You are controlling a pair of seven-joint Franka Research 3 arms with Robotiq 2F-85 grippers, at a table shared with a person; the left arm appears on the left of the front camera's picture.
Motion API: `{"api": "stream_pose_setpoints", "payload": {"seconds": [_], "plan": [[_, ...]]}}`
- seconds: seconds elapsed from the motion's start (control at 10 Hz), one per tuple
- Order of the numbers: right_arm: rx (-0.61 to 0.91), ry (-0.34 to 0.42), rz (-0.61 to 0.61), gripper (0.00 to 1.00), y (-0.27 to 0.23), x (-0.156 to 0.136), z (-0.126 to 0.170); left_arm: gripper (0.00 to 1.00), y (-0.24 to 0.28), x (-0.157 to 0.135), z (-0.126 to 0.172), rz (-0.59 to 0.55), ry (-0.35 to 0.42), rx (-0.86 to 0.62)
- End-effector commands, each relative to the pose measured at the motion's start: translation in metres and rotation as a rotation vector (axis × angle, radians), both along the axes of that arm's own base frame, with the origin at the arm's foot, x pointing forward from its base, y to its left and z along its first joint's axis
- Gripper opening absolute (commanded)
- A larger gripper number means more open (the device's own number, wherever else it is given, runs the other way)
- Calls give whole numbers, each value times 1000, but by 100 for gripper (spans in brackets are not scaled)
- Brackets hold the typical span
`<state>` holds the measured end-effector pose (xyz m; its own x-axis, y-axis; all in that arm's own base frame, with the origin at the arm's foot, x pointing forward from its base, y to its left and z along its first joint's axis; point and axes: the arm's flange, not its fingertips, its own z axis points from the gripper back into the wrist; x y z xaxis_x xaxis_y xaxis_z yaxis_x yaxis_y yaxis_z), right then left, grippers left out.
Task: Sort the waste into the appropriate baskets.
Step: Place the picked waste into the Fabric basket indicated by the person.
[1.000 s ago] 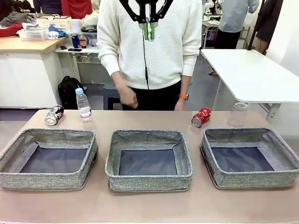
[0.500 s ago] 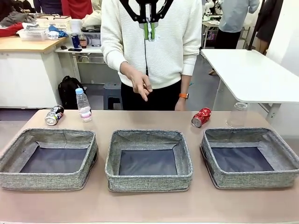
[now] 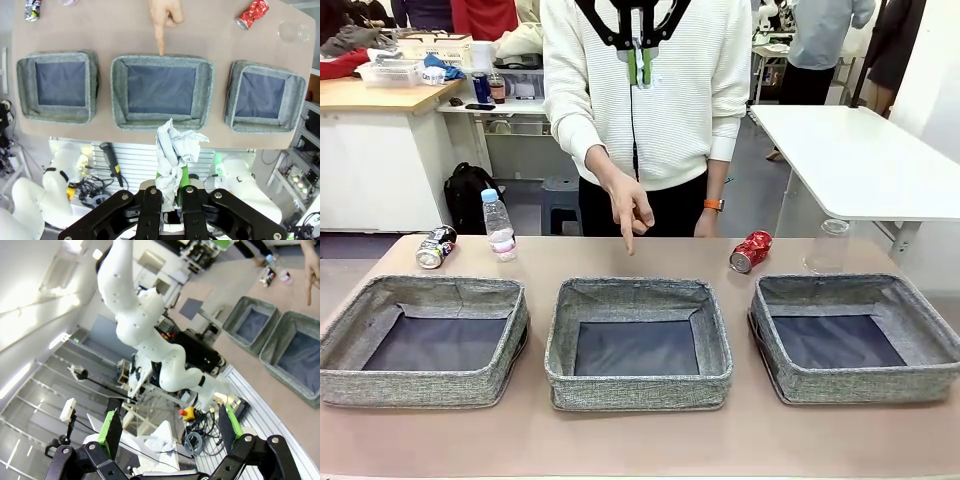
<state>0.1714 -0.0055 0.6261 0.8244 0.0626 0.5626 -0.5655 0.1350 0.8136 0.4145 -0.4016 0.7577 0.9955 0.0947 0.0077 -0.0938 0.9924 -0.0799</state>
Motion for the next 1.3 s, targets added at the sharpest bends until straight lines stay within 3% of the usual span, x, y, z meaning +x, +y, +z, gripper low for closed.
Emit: {"api": "stream_pose_setpoints", "payload": {"seconds": [0.0, 0.5, 0.8, 1.0, 1.1, 1.2], "plan": [[18, -27, 11, 100, 2, 2, 4, 10, 1, -4, 1, 0, -1, 10], [18, -27, 11, 100, 2, 2, 4, 10, 0, 0, 0, 0, 0, 0], [18, -27, 11, 100, 2, 2, 4, 10, 4, -43, -81, -53, 9, 17], [18, -27, 11, 100, 2, 2, 4, 10, 11, -74, -140, -16, 12, -33], [18, -27, 11, 100, 2, 2, 4, 10, 17, -79, -171, 74, -19, 20], [18, -27, 11, 100, 2, 2, 4, 10, 21, -82, -206, 21, 4, 11]]}}
